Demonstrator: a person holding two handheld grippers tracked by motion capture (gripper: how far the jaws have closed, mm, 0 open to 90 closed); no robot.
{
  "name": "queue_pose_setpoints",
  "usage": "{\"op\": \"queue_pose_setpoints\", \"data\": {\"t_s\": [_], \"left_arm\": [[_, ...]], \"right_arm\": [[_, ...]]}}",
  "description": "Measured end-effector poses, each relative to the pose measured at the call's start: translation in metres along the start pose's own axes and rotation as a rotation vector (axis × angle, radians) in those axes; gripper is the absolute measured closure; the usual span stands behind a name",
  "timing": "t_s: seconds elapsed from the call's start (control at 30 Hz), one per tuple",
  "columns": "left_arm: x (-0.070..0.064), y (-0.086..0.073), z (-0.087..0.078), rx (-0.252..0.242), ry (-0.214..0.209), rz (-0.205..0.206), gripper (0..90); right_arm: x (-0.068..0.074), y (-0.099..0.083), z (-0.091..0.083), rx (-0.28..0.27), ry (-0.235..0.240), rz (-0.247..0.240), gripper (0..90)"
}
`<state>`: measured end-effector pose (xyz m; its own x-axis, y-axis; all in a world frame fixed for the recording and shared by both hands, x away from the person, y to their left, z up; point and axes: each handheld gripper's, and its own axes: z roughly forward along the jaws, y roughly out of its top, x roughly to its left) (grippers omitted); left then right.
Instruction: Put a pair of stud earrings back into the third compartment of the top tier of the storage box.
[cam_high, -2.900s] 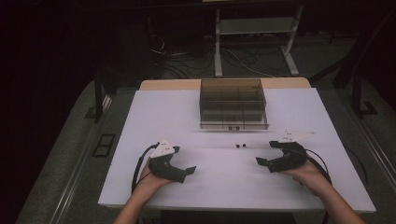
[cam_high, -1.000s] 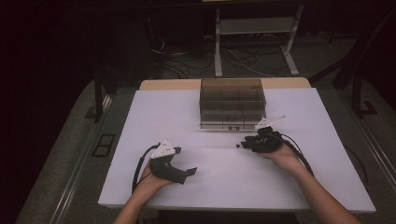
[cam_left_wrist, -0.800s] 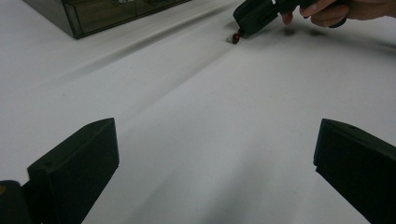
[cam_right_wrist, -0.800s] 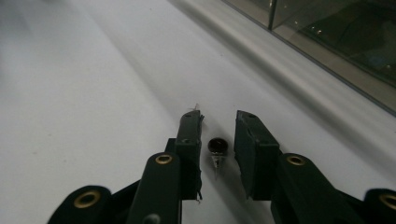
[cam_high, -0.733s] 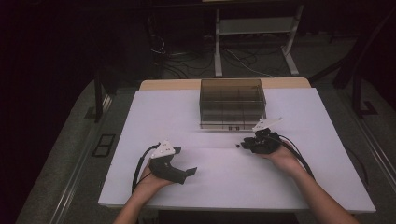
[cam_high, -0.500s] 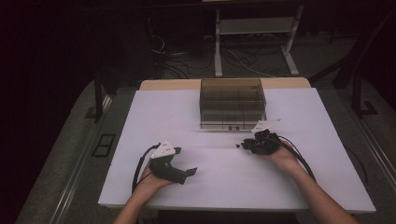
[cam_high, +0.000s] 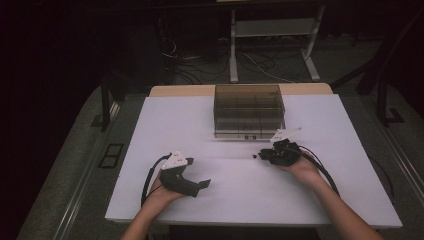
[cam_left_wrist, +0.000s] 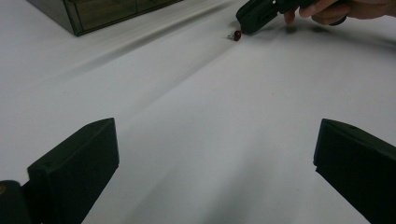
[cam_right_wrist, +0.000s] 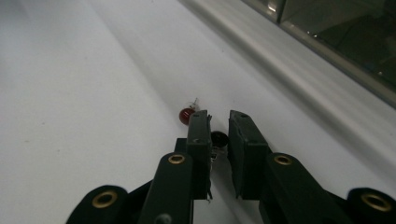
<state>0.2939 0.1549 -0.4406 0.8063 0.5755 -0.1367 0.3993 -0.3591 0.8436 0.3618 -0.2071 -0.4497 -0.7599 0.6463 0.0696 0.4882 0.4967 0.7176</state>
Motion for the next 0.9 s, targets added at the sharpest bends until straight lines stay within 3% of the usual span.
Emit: {"op": "queue_pose_setpoints", "data": {"t_s": [0.9], "left_arm": [[0.000, 0.000, 0.001, 0.008, 0.001, 0.002, 0.0]], "right_arm": [[0.003, 0.009, -0.038, -0.071, 0.060, 0.028, 77.9]]}}
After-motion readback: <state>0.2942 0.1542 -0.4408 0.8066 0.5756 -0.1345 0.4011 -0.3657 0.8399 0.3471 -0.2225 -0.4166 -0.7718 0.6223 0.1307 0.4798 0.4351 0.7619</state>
